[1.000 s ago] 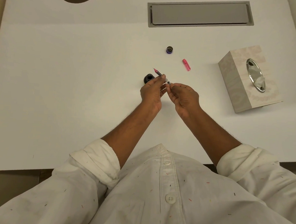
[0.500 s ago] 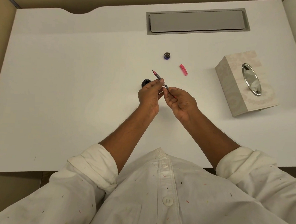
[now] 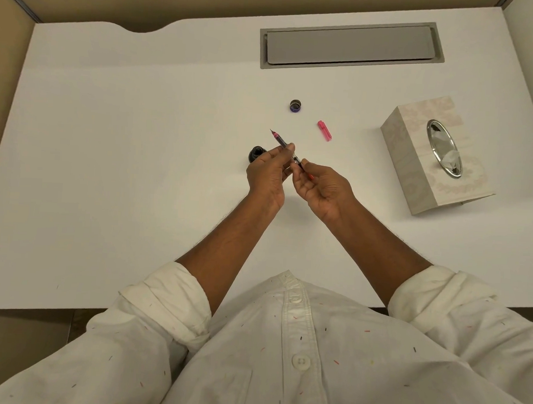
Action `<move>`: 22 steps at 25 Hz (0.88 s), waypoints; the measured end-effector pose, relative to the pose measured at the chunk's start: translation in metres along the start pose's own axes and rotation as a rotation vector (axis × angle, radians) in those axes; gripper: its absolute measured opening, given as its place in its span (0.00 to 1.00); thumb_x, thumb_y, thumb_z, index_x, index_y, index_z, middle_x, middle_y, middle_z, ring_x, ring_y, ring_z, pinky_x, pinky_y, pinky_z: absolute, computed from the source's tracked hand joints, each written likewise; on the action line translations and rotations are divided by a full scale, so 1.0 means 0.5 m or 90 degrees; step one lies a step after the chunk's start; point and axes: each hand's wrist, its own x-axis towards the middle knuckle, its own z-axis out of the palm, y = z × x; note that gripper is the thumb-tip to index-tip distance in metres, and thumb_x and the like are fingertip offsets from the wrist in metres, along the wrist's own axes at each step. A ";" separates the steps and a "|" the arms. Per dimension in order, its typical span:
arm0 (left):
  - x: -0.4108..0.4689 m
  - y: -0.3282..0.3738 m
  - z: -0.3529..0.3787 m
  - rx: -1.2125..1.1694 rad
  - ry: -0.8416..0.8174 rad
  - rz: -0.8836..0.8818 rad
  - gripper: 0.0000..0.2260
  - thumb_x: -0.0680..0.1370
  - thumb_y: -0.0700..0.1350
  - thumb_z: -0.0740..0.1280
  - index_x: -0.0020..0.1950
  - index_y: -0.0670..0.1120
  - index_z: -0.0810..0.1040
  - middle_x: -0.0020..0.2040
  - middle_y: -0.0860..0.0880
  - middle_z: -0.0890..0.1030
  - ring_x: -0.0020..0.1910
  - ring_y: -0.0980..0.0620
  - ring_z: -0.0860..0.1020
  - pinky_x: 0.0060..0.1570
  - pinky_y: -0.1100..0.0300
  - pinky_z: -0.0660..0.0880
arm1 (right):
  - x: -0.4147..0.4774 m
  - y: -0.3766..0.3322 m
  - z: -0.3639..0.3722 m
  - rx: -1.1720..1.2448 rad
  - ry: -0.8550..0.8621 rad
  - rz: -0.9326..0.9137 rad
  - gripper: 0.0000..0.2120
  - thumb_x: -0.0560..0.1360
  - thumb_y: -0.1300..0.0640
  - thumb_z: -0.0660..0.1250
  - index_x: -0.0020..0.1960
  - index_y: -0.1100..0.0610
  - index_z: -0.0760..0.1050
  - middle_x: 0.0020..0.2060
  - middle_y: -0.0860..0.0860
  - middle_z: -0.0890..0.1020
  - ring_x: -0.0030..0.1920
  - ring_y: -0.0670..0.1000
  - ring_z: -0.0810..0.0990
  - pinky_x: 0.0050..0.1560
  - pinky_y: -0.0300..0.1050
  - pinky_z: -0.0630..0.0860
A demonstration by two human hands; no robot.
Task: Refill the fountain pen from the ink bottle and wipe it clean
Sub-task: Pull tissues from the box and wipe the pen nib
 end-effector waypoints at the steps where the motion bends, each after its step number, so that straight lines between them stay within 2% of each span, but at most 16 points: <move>1: -0.001 -0.001 0.002 -0.001 0.004 0.001 0.06 0.71 0.36 0.72 0.47 0.39 0.79 0.36 0.46 0.79 0.35 0.52 0.78 0.43 0.59 0.78 | 0.001 -0.002 -0.001 -0.001 -0.001 0.005 0.02 0.75 0.73 0.63 0.45 0.68 0.73 0.43 0.63 0.80 0.41 0.55 0.82 0.44 0.42 0.81; 7: -0.002 -0.007 0.013 -0.009 0.012 0.000 0.05 0.72 0.36 0.71 0.46 0.40 0.80 0.37 0.46 0.80 0.36 0.52 0.78 0.43 0.60 0.78 | 0.007 -0.011 -0.006 -0.017 0.004 0.009 0.03 0.75 0.72 0.64 0.47 0.68 0.74 0.44 0.63 0.81 0.41 0.54 0.83 0.44 0.42 0.82; 10: 0.003 -0.016 0.022 -0.002 0.012 -0.005 0.04 0.72 0.37 0.71 0.46 0.40 0.80 0.38 0.46 0.80 0.37 0.52 0.78 0.43 0.59 0.78 | 0.008 -0.020 -0.016 -0.146 0.031 -0.050 0.02 0.74 0.69 0.66 0.46 0.66 0.76 0.42 0.61 0.83 0.40 0.53 0.84 0.40 0.42 0.82; 14: 0.011 -0.027 0.043 0.006 -0.005 -0.024 0.03 0.74 0.38 0.70 0.46 0.40 0.80 0.38 0.46 0.80 0.38 0.52 0.78 0.46 0.60 0.77 | 0.008 -0.065 -0.055 -0.377 0.152 -0.276 0.02 0.73 0.63 0.70 0.43 0.62 0.78 0.40 0.55 0.83 0.41 0.52 0.84 0.39 0.41 0.82; 18: 0.017 -0.036 0.061 -0.017 -0.018 -0.049 0.00 0.74 0.38 0.69 0.43 0.41 0.79 0.38 0.47 0.79 0.38 0.53 0.78 0.45 0.62 0.77 | 0.003 -0.149 -0.115 -0.511 0.259 -0.505 0.02 0.72 0.61 0.67 0.41 0.57 0.78 0.37 0.54 0.84 0.40 0.52 0.84 0.47 0.50 0.82; 19: 0.016 -0.040 0.066 -0.018 -0.020 -0.053 0.01 0.74 0.37 0.69 0.43 0.41 0.79 0.38 0.47 0.79 0.38 0.53 0.78 0.45 0.62 0.77 | 0.001 -0.174 -0.131 -0.525 0.280 -0.542 0.02 0.72 0.61 0.67 0.41 0.57 0.78 0.38 0.55 0.84 0.40 0.52 0.84 0.48 0.46 0.81; 20: 0.016 -0.044 0.070 -0.017 -0.021 -0.055 0.01 0.74 0.37 0.69 0.43 0.41 0.78 0.38 0.47 0.79 0.38 0.53 0.78 0.45 0.62 0.77 | 0.000 -0.200 -0.148 -0.547 0.306 -0.586 0.02 0.72 0.62 0.67 0.42 0.57 0.78 0.40 0.55 0.84 0.39 0.51 0.83 0.46 0.38 0.79; 21: 0.016 -0.048 0.074 -0.015 -0.020 -0.056 0.01 0.74 0.37 0.69 0.43 0.41 0.78 0.38 0.47 0.79 0.38 0.53 0.78 0.45 0.62 0.77 | -0.001 -0.229 -0.166 -0.586 0.340 -0.633 0.03 0.72 0.62 0.67 0.43 0.59 0.79 0.41 0.56 0.85 0.39 0.50 0.81 0.43 0.29 0.75; 22: 0.016 -0.050 0.077 -0.015 -0.019 -0.056 0.01 0.74 0.37 0.69 0.43 0.41 0.78 0.38 0.47 0.79 0.38 0.53 0.78 0.45 0.62 0.77 | -0.002 -0.260 -0.187 -0.638 0.372 -0.673 0.05 0.72 0.63 0.66 0.45 0.60 0.79 0.43 0.56 0.85 0.39 0.50 0.80 0.41 0.25 0.72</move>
